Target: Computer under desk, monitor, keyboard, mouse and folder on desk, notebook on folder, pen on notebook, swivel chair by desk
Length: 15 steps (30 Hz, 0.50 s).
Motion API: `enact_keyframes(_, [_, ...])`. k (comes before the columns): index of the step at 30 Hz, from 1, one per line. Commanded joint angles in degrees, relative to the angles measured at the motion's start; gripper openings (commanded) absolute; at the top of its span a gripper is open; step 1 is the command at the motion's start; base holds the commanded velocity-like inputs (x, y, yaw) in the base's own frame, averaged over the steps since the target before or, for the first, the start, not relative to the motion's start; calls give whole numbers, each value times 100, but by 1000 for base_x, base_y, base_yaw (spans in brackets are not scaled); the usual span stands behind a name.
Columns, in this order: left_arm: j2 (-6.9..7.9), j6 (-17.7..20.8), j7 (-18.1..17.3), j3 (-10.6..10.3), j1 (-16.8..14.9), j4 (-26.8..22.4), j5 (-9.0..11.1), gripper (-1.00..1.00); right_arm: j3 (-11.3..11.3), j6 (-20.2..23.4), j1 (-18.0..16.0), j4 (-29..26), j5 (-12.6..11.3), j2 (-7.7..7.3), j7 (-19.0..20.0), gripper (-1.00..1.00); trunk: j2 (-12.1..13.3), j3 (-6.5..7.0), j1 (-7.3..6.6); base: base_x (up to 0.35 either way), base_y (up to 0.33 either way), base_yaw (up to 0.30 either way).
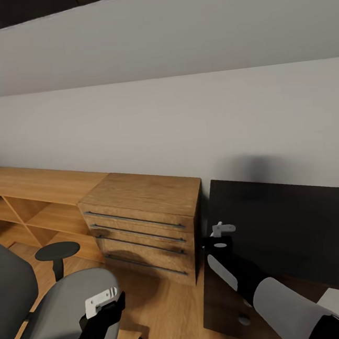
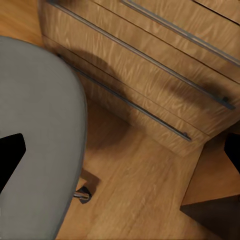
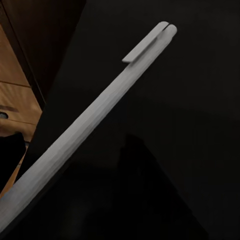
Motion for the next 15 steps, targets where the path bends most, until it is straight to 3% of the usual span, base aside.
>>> enact_keyframes(1, [-2,29,34,10,1,-15,63,100,5,110,-5,-2,27,-62,-120,-100,-3,-5,0,0,0,0])
enact_keyframes(15, [-2,31,31,59,1,-20,65,100,-403,349,-5,-40,26,-67,-109,-100,-3,-5,0,0,0,0])
